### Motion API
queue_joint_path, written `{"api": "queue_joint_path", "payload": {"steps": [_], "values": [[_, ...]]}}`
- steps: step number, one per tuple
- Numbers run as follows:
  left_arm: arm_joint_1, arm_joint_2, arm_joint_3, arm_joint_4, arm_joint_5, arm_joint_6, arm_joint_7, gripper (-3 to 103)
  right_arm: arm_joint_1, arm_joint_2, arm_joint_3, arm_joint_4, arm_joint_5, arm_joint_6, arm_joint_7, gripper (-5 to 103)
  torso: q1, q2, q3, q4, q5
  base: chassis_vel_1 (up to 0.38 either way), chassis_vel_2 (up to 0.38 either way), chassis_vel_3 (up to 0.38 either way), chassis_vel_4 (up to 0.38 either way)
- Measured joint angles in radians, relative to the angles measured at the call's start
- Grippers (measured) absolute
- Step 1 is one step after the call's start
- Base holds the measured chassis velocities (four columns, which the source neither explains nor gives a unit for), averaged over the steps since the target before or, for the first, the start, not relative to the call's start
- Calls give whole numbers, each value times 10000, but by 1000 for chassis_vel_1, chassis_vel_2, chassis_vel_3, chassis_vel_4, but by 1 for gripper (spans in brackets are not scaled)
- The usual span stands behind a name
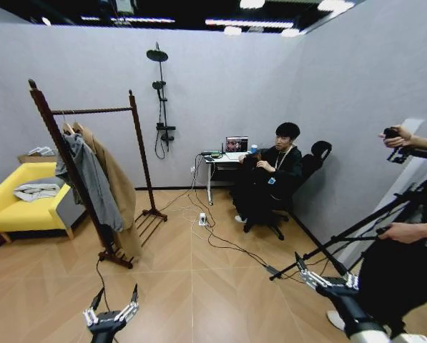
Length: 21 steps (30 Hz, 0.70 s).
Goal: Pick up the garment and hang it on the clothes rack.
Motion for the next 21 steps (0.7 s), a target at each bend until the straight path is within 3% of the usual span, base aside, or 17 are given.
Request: {"api": "queue_joint_path", "payload": {"steps": [21], "values": [[0,0,0,0,0,0,0,100,92,-92,99,5,171,-591,268,100,0,0,0,0,0,0,0,0,0]]}}
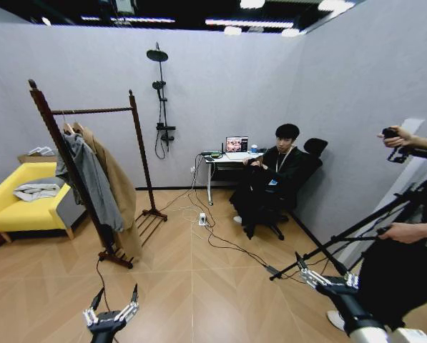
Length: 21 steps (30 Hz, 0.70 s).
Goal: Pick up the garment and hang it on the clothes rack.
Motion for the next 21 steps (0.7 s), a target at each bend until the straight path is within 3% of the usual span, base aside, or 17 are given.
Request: {"api": "queue_joint_path", "payload": {"steps": [21], "values": [[-1,0,0,0,0,0,0,100,55,7,39,1,106,-94,7,100,-1,0,0,-1,0,0,0,0,0]]}}
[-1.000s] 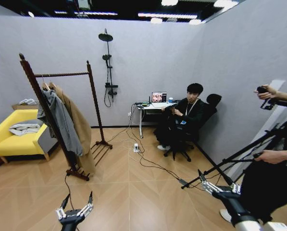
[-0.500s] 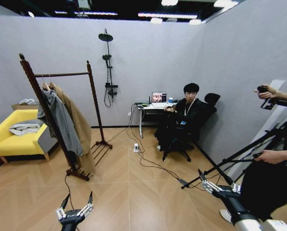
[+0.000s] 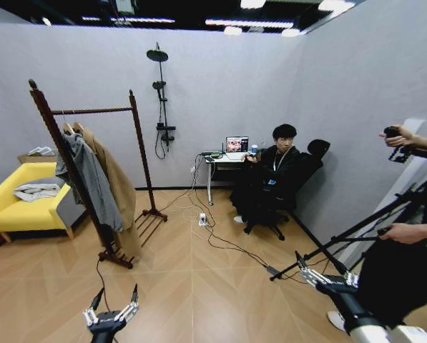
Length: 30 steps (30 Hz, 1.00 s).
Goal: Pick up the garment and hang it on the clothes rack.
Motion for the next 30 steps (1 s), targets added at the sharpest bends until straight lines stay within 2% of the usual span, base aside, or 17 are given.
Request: {"api": "queue_joint_path", "payload": {"steps": [13,30], "values": [[0,0,0,0,0,0,0,100,18,22,89,-3,50,8,-6,100,1,0,0,0,0,-69,66,65,-62],[0,0,0,0,0,0,-1,100,197,138,133,-6,46,-3,29,100,0,0,0,0,1,-137,139,143,-140]]}}
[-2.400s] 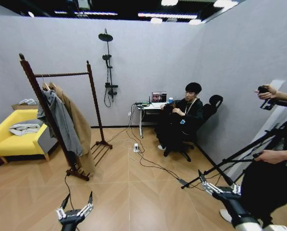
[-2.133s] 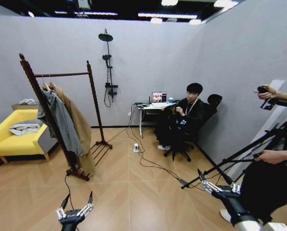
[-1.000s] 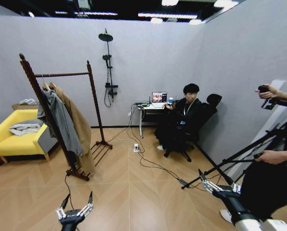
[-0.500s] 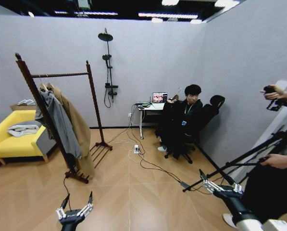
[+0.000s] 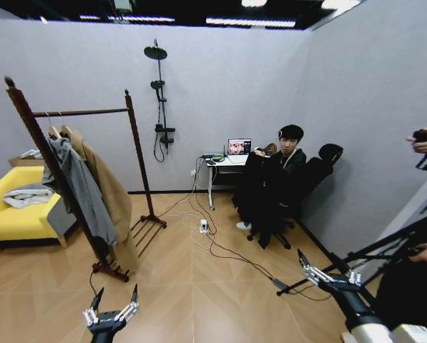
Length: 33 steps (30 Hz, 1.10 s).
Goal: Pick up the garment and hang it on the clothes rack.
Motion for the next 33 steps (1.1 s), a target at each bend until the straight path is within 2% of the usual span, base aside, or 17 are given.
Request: {"api": "queue_joint_path", "payload": {"steps": [21,33], "values": [[0,0,0,1,0,0,1,100,35,309,68,0,-132,-147,87,100,3,-2,1,0,-3,-228,214,233,-230],[0,0,0,0,0,0,0,100,649,63,-64,0,-124,-304,262,100,0,0,0,0,-3,-229,233,229,-235]]}}
